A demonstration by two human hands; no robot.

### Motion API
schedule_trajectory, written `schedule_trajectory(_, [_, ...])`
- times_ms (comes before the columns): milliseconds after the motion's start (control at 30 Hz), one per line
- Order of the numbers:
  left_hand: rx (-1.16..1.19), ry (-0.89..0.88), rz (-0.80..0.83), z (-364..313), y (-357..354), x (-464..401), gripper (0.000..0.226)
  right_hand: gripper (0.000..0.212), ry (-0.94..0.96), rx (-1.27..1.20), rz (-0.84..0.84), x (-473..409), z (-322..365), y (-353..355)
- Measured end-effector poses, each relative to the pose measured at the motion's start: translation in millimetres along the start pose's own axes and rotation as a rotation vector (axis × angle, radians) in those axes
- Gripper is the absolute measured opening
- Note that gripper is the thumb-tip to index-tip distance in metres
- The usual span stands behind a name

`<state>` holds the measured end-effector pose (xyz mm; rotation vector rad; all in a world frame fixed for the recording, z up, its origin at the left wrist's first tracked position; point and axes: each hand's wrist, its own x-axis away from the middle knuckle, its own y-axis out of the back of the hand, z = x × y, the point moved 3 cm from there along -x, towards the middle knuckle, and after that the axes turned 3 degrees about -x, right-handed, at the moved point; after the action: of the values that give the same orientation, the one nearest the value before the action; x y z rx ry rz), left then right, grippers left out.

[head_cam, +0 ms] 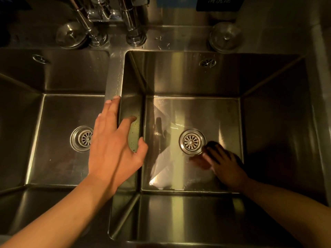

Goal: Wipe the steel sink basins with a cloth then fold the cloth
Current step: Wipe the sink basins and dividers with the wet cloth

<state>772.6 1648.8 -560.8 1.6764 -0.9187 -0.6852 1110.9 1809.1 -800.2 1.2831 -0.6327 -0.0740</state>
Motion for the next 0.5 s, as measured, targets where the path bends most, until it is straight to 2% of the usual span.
schedule_trajectory(100, [-0.002, -0.015, -0.011, 0.7, -1.0, 0.1, 0.052, 0.070, 0.424, 0.094, -0.023, 15.8, 30.4, -20.7])
schedule_trajectory(167, [-0.011, -0.020, -0.021, 1.1, -1.8, -0.3, 0.052, 0.063, 0.598, 0.123, -0.066, 13.2, 52.6, -22.0])
schedule_trajectory(367, [-0.007, -0.020, -0.022, 1.1, -1.9, 0.2, 0.054, 0.072, 0.808, 0.130, 0.125, -47.9, 138.0, -0.6])
schedule_trajectory(433, [-0.010, -0.014, -0.021, 0.5, -1.3, 0.1, 0.054, 0.059, 0.852, 0.149, 0.078, -74.2, 152.8, 12.0])
schedule_trajectory(500, [-0.013, -0.004, -0.014, -0.2, -0.9, 0.3, 0.054, 0.044, 0.846, 0.194, -0.087, -101.9, 161.5, 33.0])
